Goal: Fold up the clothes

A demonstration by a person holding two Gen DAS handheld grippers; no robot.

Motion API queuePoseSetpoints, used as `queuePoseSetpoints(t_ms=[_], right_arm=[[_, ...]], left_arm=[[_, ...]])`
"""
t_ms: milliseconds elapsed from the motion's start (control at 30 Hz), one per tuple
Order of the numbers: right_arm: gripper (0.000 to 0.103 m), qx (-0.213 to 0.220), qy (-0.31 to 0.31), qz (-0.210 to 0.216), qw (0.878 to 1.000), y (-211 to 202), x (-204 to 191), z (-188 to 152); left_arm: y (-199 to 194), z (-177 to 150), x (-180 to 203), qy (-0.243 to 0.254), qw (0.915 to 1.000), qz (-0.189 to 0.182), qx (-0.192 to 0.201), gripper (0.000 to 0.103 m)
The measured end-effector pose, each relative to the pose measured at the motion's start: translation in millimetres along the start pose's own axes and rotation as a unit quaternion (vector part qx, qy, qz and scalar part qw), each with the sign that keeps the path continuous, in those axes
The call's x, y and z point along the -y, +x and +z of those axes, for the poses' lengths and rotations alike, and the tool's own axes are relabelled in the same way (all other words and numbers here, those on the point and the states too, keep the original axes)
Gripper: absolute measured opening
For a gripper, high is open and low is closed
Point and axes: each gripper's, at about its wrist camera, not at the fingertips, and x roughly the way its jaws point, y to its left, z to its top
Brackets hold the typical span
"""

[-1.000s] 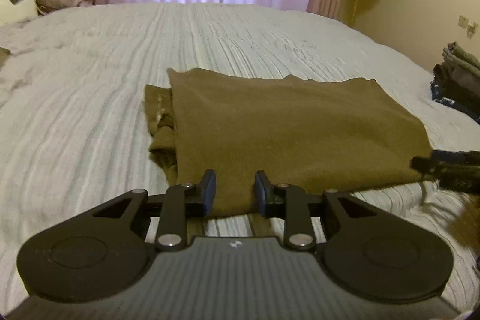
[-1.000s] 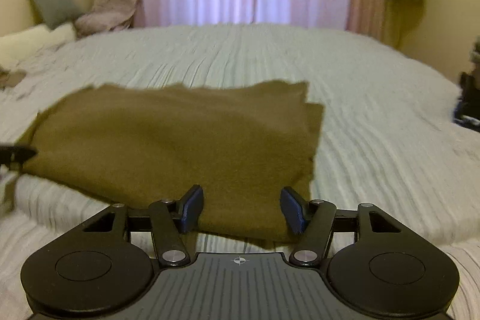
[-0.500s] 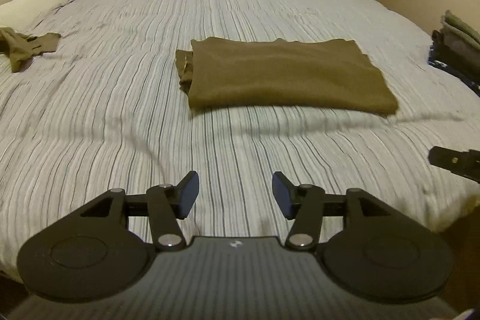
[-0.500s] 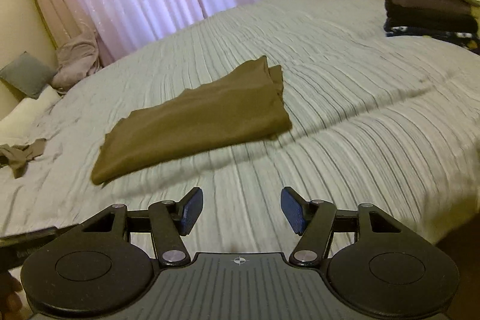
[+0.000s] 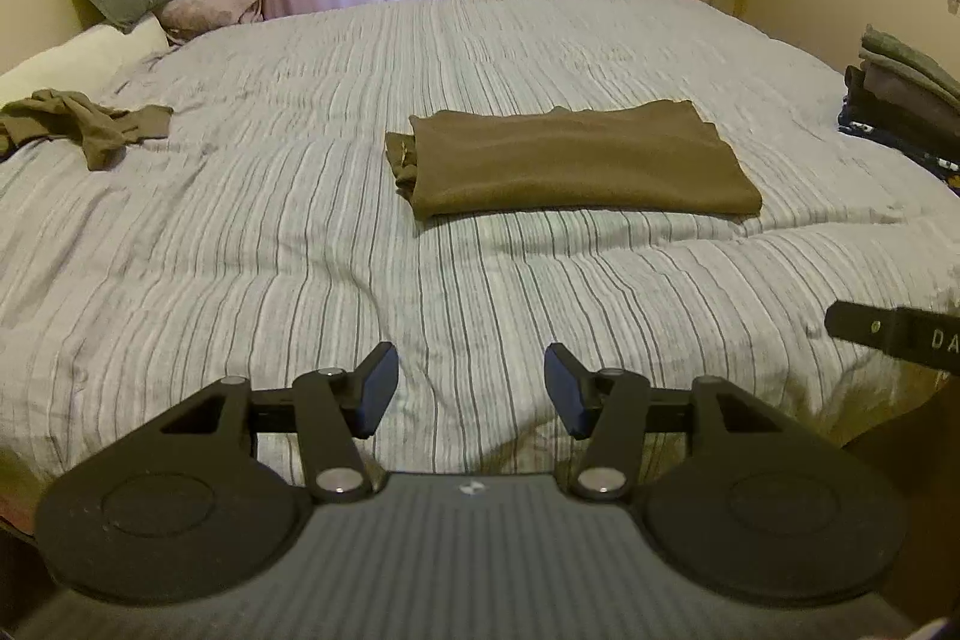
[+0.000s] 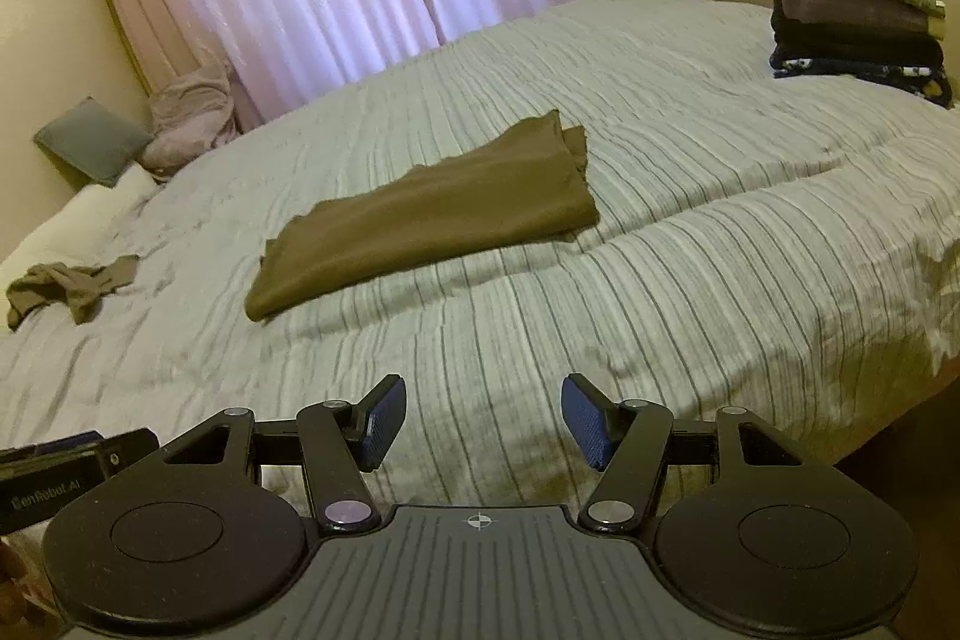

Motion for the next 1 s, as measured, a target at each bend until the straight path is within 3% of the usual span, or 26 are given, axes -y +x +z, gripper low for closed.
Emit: queuePoseSetpoints(t_ms=[633,1000], right_arm=[[0.061,-0.018,-0.038,0.005,0.999,21.7,-23.0,12.7],[0.061,-0.022,-0.066,-0.007,0.998,34.0,-28.7,31.2]], left_arm=[[-1.7,5.9,-16.2,-0.024,0.9996,0.013,-0.003,0.050],[6.4,28.9,-14.7,-0.021,0.9997,0.016,-0.001,0.052]])
